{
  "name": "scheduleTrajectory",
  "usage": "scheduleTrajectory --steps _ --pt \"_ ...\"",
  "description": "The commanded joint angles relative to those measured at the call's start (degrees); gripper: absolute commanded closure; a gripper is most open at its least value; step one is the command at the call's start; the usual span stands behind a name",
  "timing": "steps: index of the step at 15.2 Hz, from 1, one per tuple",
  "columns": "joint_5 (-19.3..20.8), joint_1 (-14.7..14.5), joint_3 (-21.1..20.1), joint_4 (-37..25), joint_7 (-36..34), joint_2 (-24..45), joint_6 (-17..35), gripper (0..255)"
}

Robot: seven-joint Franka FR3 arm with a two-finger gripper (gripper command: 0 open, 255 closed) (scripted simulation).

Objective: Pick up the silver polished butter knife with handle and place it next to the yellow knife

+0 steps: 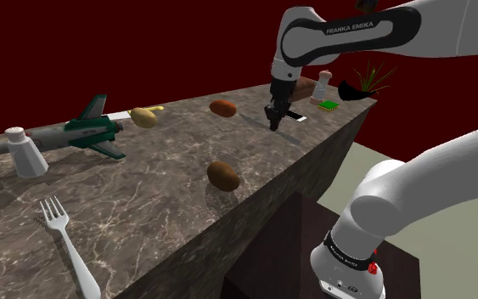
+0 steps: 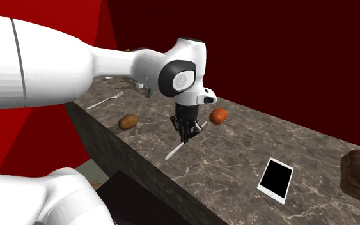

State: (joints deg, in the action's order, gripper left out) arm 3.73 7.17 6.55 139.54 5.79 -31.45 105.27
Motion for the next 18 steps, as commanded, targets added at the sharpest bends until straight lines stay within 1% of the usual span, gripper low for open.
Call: scheduleTrajectory --steps 1,10,18 --pt "-0.06 -0.03 -0.08 -1.57 0.02 -0.13 -1.72 255" --pt "-0.31 -0.15 -0.39 -8.31 0.1 -0.28 -8.61 255" --pt "-3.6 -3.45 -5.4 -20.57 -6.81 13.59 -7.13 255"
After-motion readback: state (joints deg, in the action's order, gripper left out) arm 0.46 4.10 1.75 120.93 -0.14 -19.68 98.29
